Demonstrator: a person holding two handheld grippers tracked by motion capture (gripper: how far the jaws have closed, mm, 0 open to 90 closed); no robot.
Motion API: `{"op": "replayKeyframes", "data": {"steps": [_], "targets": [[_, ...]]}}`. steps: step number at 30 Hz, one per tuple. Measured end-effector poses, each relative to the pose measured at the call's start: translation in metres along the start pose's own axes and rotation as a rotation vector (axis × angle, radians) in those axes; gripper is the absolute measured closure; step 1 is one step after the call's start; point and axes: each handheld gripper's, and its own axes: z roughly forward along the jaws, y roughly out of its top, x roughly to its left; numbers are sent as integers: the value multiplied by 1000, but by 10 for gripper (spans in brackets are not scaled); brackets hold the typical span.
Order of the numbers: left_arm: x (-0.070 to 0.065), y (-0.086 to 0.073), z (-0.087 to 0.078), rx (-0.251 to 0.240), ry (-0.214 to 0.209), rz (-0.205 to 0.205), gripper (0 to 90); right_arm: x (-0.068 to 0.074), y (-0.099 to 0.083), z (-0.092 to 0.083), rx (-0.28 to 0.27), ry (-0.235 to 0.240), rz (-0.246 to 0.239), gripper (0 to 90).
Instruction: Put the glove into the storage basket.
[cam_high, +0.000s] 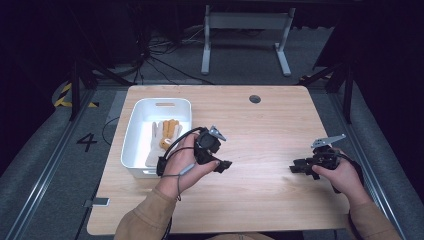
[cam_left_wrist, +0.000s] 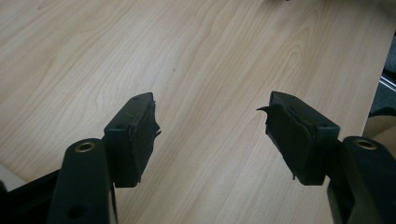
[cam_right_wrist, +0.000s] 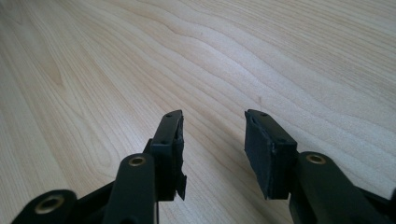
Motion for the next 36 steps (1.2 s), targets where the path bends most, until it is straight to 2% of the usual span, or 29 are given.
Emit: {"op": "replayKeyframes", "data": {"steps": [3, 8, 10, 14, 18, 23, 26, 29, 31, 34, 36], "targets": [[-1, -7, 10, 11, 3, 24, 339, 0, 0, 1, 5, 2, -5, 586], [-2, -17, 25, 16, -34, 57, 329, 0, -1, 1, 9, 4, -8, 590], [-2, -20, 30, 5, -43, 61, 325, 0, -1, 1, 9, 4, -8, 590], [-4, -29, 42, 17, -52, 74, 325, 1, 0, 1, 7, 8, -15, 589], [-3, -39, 55, 7, -87, 69, 325, 2, 0, 2, 9, 12, -24, 588], [-2, -48, 69, 2, -99, 75, 332, 3, -1, 4, 11, 15, -29, 587], [-4, -52, 76, 20, -86, 106, 328, 3, 0, 4, 9, 17, -34, 586], [-3, -55, 84, -5, -120, 130, 319, 4, -1, 5, 10, 21, -40, 585], [-2, -57, 87, -19, -124, 146, 305, 3, -1, 7, 10, 23, -43, 584], [-1, -59, 92, -24, -132, 155, 297, 4, -2, 8, 12, 22, -43, 582], [-1, -59, 93, -10, -121, 155, 297, 4, -2, 10, 13, 24, -48, 579]]}}
